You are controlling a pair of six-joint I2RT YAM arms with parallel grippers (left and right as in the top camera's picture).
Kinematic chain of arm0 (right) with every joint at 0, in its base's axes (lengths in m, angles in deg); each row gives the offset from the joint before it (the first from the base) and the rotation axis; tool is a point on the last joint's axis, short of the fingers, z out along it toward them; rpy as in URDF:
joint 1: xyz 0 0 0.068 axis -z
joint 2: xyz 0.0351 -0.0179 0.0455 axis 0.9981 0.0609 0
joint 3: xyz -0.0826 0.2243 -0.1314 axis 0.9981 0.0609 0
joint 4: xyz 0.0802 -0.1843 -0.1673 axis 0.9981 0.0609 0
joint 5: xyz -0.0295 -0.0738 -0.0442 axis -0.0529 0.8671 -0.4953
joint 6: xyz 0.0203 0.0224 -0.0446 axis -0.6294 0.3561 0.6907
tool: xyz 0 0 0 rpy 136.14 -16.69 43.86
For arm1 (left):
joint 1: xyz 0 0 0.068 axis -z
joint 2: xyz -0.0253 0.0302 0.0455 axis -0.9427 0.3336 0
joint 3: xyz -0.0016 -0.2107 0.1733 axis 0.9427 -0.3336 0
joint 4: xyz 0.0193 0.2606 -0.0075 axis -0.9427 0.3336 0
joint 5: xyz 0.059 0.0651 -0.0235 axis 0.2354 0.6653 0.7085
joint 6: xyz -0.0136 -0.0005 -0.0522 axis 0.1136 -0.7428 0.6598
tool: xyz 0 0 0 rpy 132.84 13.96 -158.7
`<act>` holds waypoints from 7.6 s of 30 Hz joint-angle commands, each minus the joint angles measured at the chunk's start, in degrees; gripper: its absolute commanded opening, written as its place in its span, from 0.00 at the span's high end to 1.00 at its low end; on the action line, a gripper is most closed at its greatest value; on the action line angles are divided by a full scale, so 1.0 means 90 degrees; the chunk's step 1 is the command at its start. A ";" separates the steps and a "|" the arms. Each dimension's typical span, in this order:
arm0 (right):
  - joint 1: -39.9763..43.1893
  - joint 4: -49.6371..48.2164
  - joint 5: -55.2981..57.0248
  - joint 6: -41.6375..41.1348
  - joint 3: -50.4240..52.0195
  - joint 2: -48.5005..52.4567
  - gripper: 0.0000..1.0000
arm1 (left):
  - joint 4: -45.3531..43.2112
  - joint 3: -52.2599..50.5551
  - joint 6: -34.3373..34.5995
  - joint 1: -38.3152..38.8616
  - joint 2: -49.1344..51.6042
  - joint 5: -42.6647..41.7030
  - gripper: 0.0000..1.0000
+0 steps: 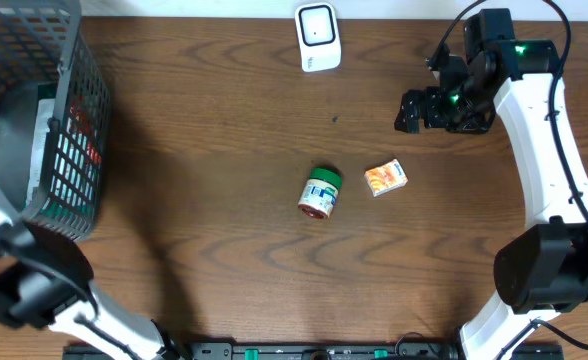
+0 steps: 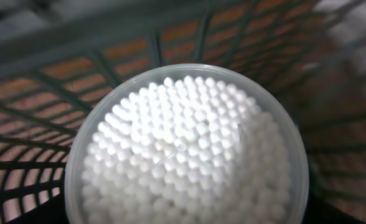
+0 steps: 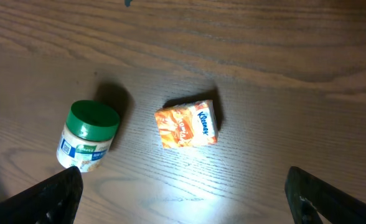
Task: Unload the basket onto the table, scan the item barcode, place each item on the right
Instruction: 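Grasp the white-lidded tub in the basket with the left gripper, then carry the white tub out and set it left of the jar, then open the left gripper and lift it away from the tub, then reach the left gripper into the basket and grasp the green glove pack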
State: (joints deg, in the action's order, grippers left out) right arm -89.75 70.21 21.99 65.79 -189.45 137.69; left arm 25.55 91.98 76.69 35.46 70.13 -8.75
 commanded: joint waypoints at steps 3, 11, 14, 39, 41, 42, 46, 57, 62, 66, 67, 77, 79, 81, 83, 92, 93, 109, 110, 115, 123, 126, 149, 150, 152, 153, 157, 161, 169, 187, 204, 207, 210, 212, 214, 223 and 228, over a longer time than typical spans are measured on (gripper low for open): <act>-0.0024 0.0002 0.0032 0.0070 -0.0100 -0.0104 0.01 | 0.0219 0.0061 -0.0323 0.0391 -0.1455 -0.0289 0.21; -0.0019 -0.0005 0.0034 0.0070 -0.0100 -0.0104 0.01 | 0.1309 0.0061 -0.0372 0.2120 -0.3031 -0.0289 0.21; -0.0019 -0.0005 0.0034 0.0070 -0.0100 -0.0104 0.01 | 0.2081 0.0058 -0.0182 0.3155 -0.3259 -0.0289 0.21; -0.0007 0.0002 0.0063 0.0078 -0.0100 -0.0104 0.01 | 0.2650 -0.1486 0.0168 0.7601 0.1107 -0.0862 0.20; -0.0007 0.0002 0.0063 0.0078 -0.0100 -0.0104 0.01 | 0.2506 -0.1486 -0.0095 0.7599 0.1530 -0.1290 0.20; -0.0007 0.0002 0.0063 0.0078 -0.0100 -0.0104 0.01 | 0.2487 -0.1486 -0.0092 0.7599 0.1649 -0.1292 0.20; -0.0007 0.0000 0.0061 0.0075 -0.0100 -0.0107 0.01 | 0.2402 -0.1486 -0.0095 0.7599 0.1916 -0.1290 0.13; -0.0007 0.0000 0.0058 0.0075 -0.0100 -0.0104 0.01 | 0.2448 -0.1224 -0.0165 0.7580 0.1540 -0.1292 0.01; -0.0007 0.0000 0.0058 0.0075 -0.0100 -0.0107 0.01 | 0.2433 -0.1151 -0.0163 0.7502 0.1214 -0.1294 0.00; -0.0007 0.0000 0.0058 0.0075 -0.0100 -0.0104 0.01 | 0.2450 -0.1151 -0.0163 0.7492 0.0918 -0.1297 0.00; -0.0007 0.0000 0.0058 0.0075 -0.0100 -0.0104 0.01 | 0.2450 -0.1151 -0.0163 0.7492 0.0843 -0.1304 0.00; -0.0007 0.0029 0.0058 0.0075 -0.0100 -0.0104 0.01 | 0.2341 -0.1154 0.0049 0.7193 0.0017 -0.1256 0.00; -0.0007 0.0032 0.0058 0.0075 -0.0100 -0.0107 0.01 | 0.2373 -0.1156 0.0104 0.7006 0.0002 -0.0964 0.00; -0.0007 0.0029 0.0058 0.0075 -0.0100 -0.0104 0.01 | 0.2380 -0.1195 0.0189 0.6819 0.0007 -0.0663 0.00; -0.0007 0.0032 0.0058 0.0075 -0.0100 -0.0104 0.01 | 0.2380 -0.1263 0.0250 0.6613 0.0007 -0.0420 0.01; -0.0007 0.0027 0.0061 0.0078 -0.0100 -0.0104 0.01 | 0.2545 -0.1559 -0.0221 0.5544 -0.0058 -0.0646 0.10; -0.0007 0.0024 0.0061 0.0078 -0.0100 -0.0104 0.01 | 0.2606 -0.1479 -0.0245 0.5467 -0.0107 -0.0641 0.10; -0.0010 -0.0002 0.0058 0.0075 -0.0100 -0.0104 0.01 | 0.2635 0.1678 -0.0935 0.2268 -0.1144 -0.0376 0.04; -0.0010 -0.0002 0.0058 0.0075 -0.0100 -0.0104 0.01 | 0.2633 0.1666 -0.0935 0.2011 -0.1095 -0.0379 0.04; -0.0019 -0.0002 0.0058 0.0075 -0.0100 -0.0104 0.01 | 0.2662 0.1649 -0.1217 0.0738 -0.0515 -0.0505 0.02; -0.0019 -0.0117 0.0058 0.0075 -0.0100 -0.0104 0.01 | 0.2856 0.1642 -0.2579 -0.0287 0.0952 -0.1843 0.02; -0.0019 -0.0131 0.0061 0.0075 -0.0100 -0.0104 0.01 | 0.2880 0.1642 -0.3150 -0.0340 0.1472 -0.2106 0.02; -0.0019 -0.0189 0.0206 0.0075 -0.0100 -0.0104 0.01 | 0.2647 0.1615 -0.4959 -0.0367 0.3650 -0.3262 0.02; -0.0019 -0.0189 0.0206 0.0075 -0.0100 -0.0104 0.01 | 0.2667 0.1613 -0.4957 -0.0367 0.3650 -0.3262 0.02; -0.0019 -0.0192 0.0204 0.0075 -0.0100 -0.0104 0.01 | 0.2701 0.1610 -0.4954 -0.0367 0.3650 -0.3264 0.02; -0.0019 -0.0192 0.0204 0.0075 -0.0100 -0.0104 0.01 | 0.2693 0.1581 -0.4954 -0.0367 0.3650 -0.3262 0.02; -0.0019 -0.0185 0.0204 0.0075 -0.0100 -0.0104 0.01 | 0.2618 0.1503 -0.4891 -0.0367 0.3653 -0.3109 0.02; -0.0019 -0.0187 0.0202 0.0075 -0.0100 -0.0104 0.01 | 0.2545 0.1506 -0.4782 -0.0347 0.3621 -0.3058 0.02; -0.0019 -0.0187 0.0202 0.0075 -0.0100 -0.0104 0.01 | 0.2504 0.1610 -0.4779 -0.0291 0.3160 -0.3048 0.02; -0.0019 -0.0192 0.0202 0.0075 -0.0100 -0.0104 0.01 | 0.1734 0.0945 -0.4687 -0.0289 0.2448 -0.2064 0.02; -0.0019 -0.0228 0.0202 0.0073 -0.0100 -0.0100 0.01 | 0.0068 -0.1467 -0.5141 -0.0289 0.2465 -0.2521 0.02; -0.0019 -0.0223 0.0202 0.0073 -0.0097 -0.0092 0.01 | 0.0143 -0.1464 -0.5139 -0.0289 0.2460 -0.2810 0.02; -0.0019 -0.0221 0.0202 0.0073 -0.0087 -0.0092 0.01 | 0.0282 -0.1467 -0.5139 -0.0289 0.2463 -0.2812 0.02; -0.0019 -0.0223 0.0202 0.0073 -0.0068 -0.0092 0.01 | 0.0355 -0.1474 -0.5141 -0.0289 0.2463 -0.2812 0.02; -0.0019 -0.0228 0.0199 0.0070 -0.0058 -0.0092 0.01 | 0.0333 -0.1537 -0.5141 -0.0291 0.2463 -0.2776 0.02; -0.0019 -0.0304 0.0199 0.0046 0.0053 -0.0092 0.01 | -0.0010 -0.2123 -0.5139 -0.0289 0.2465 -0.2827 0.02; -0.0019 -0.0316 0.0199 0.0046 0.0066 -0.0092 0.01 | -0.0032 -0.2120 -0.5146 -0.0289 0.2465 -0.3116 0.03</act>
State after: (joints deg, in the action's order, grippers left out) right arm -89.75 67.52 23.74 65.79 -189.28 137.69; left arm 23.28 77.55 31.88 31.64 87.05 -36.66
